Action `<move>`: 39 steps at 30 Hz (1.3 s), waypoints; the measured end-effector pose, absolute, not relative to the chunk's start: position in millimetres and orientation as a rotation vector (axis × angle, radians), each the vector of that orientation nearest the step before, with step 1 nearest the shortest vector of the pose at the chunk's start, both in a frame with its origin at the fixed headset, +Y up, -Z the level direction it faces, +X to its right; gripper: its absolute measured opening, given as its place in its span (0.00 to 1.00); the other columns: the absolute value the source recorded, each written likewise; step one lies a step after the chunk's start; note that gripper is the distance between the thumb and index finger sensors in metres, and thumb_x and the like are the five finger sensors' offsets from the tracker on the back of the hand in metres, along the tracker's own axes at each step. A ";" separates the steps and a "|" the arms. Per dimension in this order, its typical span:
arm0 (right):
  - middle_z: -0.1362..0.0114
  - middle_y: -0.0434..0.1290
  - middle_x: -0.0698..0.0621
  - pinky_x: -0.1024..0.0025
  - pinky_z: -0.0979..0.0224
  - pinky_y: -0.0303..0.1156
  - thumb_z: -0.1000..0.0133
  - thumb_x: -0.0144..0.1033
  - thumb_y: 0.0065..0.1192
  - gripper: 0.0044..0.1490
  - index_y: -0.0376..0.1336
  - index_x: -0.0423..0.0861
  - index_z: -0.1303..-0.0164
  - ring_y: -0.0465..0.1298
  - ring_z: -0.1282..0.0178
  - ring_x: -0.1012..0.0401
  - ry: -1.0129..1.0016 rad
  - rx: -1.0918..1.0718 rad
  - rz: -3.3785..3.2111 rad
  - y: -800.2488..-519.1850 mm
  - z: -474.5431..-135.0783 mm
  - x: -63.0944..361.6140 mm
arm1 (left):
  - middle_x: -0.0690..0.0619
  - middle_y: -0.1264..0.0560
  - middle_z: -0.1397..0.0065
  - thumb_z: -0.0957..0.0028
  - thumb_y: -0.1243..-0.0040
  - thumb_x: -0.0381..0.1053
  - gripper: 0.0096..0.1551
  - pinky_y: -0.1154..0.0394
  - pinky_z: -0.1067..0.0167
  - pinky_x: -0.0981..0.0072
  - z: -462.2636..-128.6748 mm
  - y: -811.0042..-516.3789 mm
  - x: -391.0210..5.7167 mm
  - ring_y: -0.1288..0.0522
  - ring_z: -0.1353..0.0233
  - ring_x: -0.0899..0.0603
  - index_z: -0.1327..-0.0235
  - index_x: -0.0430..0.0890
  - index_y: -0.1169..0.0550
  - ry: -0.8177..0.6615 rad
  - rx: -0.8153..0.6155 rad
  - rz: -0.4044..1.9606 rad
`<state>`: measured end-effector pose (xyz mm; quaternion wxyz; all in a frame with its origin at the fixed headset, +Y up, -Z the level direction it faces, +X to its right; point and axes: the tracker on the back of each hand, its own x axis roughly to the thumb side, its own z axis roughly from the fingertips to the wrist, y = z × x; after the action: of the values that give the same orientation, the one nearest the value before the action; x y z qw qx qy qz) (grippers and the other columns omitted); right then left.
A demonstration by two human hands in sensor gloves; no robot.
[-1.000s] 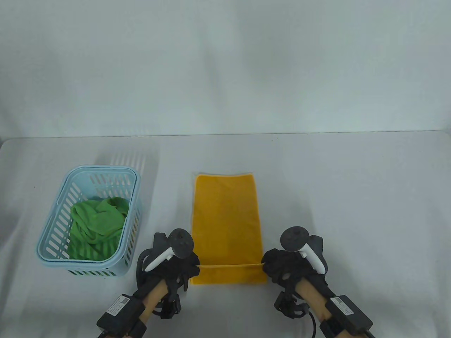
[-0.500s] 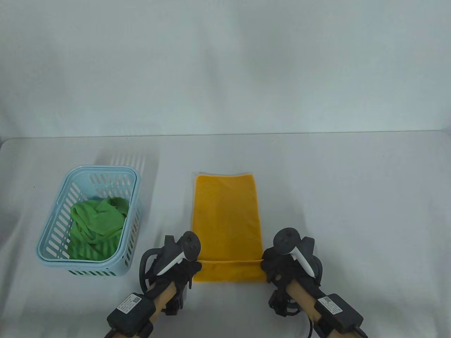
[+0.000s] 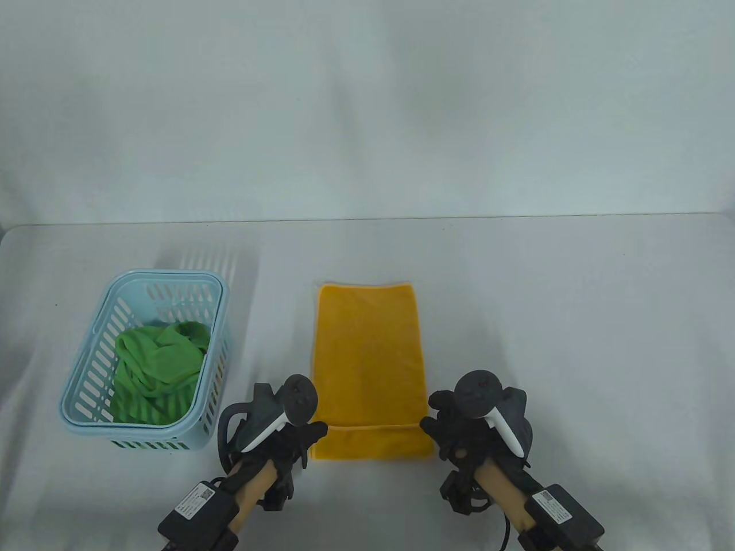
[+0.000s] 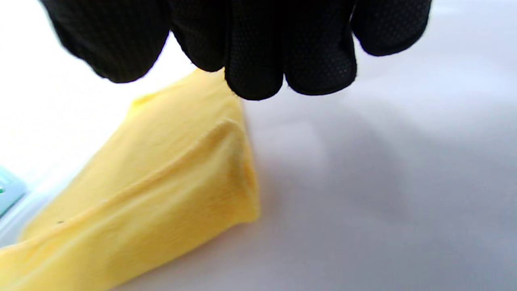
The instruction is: Roll square towel into towel roll
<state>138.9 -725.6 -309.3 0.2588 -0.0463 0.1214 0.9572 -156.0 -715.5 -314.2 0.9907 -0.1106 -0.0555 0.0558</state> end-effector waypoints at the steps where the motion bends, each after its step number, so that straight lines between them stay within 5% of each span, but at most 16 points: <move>1: 0.38 0.76 0.55 0.47 0.34 0.69 0.62 0.57 0.67 0.41 0.62 0.58 0.37 0.77 0.40 0.52 0.312 -0.094 2.608 -722.3 -306.6 135.2 | 0.56 0.21 0.34 0.65 0.35 0.67 0.41 0.26 0.35 0.44 -311.3 -713.0 -151.5 0.17 0.39 0.44 0.35 0.56 0.24 -0.136 -0.212 0.103; 13: 0.29 0.67 0.56 0.44 0.27 0.63 0.63 0.57 0.68 0.47 0.55 0.60 0.33 0.69 0.29 0.51 0.414 0.291 2.807 -732.2 -290.5 95.4 | 0.58 0.29 0.27 0.64 0.37 0.64 0.42 0.29 0.31 0.47 -290.6 -724.7 -110.1 0.23 0.30 0.46 0.31 0.59 0.31 -0.470 -0.262 -0.044; 29: 0.27 0.62 0.58 0.44 0.24 0.61 0.63 0.55 0.68 0.44 0.57 0.58 0.35 0.67 0.26 0.51 0.300 0.354 3.146 -758.2 -282.7 77.1 | 0.57 0.32 0.25 0.63 0.38 0.64 0.42 0.28 0.31 0.48 -295.8 -744.5 -109.4 0.25 0.29 0.47 0.30 0.58 0.32 -0.411 -0.292 -0.172; 39: 0.32 0.72 0.59 0.47 0.28 0.67 0.57 0.49 0.62 0.31 0.66 0.59 0.42 0.75 0.32 0.53 0.179 0.305 3.062 -751.3 -289.9 84.8 | 0.60 0.41 0.24 0.64 0.38 0.66 0.48 0.34 0.28 0.47 -300.7 -755.5 -117.7 0.33 0.27 0.48 0.28 0.62 0.42 -0.382 -0.319 -0.204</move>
<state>84.8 -751.3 -289.9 0.0298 0.0988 0.0580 0.9930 -117.7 -755.5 -300.7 0.9640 -0.1578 -0.1887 -0.1006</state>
